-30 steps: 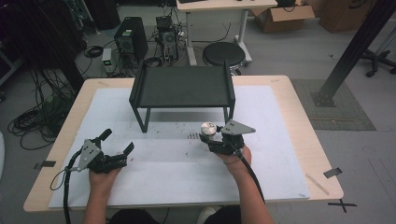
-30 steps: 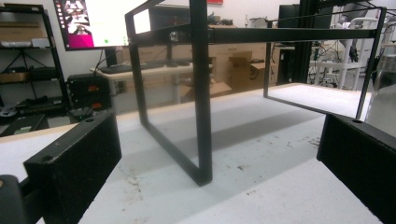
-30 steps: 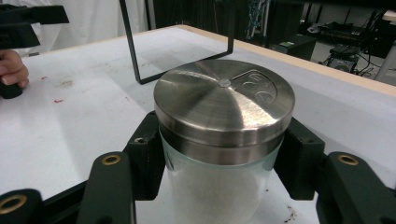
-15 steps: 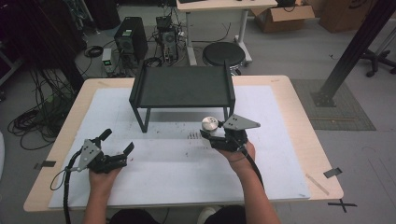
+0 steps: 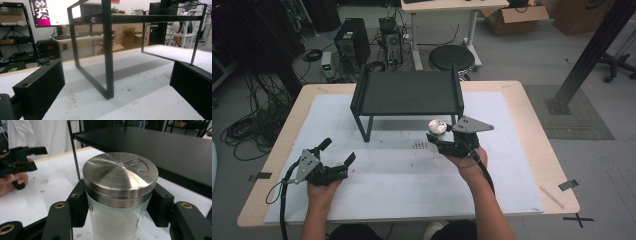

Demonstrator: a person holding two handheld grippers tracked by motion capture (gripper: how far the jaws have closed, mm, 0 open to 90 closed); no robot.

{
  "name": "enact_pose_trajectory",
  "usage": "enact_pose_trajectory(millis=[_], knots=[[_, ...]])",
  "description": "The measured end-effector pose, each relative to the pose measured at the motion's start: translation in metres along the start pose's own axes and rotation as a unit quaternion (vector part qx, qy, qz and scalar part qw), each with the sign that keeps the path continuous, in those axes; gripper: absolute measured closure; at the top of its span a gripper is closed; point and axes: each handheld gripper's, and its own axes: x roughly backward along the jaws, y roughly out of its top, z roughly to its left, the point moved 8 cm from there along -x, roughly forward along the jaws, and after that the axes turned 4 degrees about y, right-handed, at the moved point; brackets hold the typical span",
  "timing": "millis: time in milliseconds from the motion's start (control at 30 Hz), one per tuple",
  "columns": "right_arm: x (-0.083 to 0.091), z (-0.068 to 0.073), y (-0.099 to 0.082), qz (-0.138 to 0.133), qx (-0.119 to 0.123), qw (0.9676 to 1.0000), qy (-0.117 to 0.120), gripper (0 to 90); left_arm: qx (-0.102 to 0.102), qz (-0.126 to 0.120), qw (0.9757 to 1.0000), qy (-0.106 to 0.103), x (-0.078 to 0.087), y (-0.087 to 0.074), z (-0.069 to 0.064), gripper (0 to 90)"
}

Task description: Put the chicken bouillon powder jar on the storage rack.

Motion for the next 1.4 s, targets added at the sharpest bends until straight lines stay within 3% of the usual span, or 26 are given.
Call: enact_pose_trajectory(millis=[633,1400], knots=[[0.008,-0.004,0.049,-0.001,-0.003,0.9999,-0.015,43.1,0.0,-0.001,1.0,0.001,0.0,0.0,0.0,0.2],[-0.001,-0.015,0.077,0.003,-0.002,0.9995,-0.032,43.1,-0.001,-0.003,1.0,0.0,0.001,0.0,0.0,0.2]])
